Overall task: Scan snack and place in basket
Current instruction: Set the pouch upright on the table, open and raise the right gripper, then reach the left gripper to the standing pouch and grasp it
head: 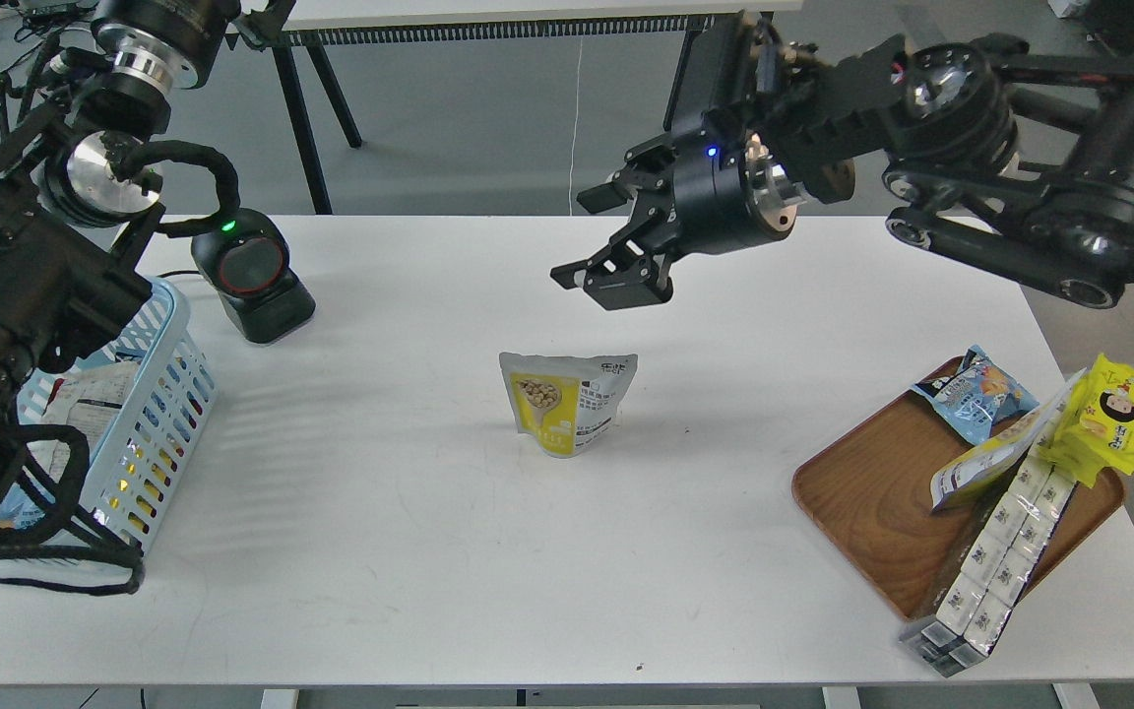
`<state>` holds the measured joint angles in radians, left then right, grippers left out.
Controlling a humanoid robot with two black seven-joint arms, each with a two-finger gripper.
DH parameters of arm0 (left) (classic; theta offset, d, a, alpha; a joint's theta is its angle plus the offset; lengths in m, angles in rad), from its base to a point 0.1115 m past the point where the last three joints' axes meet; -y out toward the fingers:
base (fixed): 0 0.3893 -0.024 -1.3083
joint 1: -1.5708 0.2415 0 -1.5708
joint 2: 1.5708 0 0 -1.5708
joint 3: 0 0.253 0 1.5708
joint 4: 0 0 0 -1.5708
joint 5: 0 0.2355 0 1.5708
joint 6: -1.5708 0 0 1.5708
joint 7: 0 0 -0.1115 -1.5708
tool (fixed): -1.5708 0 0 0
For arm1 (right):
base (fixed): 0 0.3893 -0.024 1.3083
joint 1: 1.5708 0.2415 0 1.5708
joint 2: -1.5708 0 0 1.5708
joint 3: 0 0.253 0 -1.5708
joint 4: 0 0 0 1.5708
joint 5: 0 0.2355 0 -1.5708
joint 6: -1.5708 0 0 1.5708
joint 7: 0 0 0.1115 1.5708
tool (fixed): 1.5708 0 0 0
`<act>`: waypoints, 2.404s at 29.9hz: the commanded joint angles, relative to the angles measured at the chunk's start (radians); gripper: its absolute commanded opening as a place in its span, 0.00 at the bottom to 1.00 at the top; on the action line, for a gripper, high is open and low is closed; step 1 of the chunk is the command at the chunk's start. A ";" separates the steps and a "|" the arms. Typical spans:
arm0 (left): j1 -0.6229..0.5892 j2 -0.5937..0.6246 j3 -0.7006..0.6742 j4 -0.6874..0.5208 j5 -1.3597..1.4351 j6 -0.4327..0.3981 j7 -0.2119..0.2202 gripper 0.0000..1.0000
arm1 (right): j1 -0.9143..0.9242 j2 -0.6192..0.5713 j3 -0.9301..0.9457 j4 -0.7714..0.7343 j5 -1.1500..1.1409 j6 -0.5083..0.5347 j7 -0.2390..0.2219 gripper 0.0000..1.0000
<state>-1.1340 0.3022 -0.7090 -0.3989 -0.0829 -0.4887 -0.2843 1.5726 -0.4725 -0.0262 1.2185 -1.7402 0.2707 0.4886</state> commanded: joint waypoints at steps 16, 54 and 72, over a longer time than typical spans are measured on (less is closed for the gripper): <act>-0.125 0.028 0.311 -0.041 0.028 0.000 0.048 1.00 | -0.134 -0.224 0.120 -0.011 0.846 0.010 0.000 0.99; -0.155 0.239 0.582 -0.937 2.117 0.000 -0.001 0.99 | -0.638 0.179 0.637 -0.888 1.966 0.218 -0.022 1.00; -0.079 0.140 0.652 -0.957 2.265 0.000 0.002 0.88 | -0.651 0.229 0.655 -0.903 1.966 0.218 -0.033 1.00</act>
<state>-1.2445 0.4595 -0.0584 -1.3693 2.1706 -0.4886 -0.2817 0.9220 -0.2439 0.6295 0.3158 0.2255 0.4888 0.4538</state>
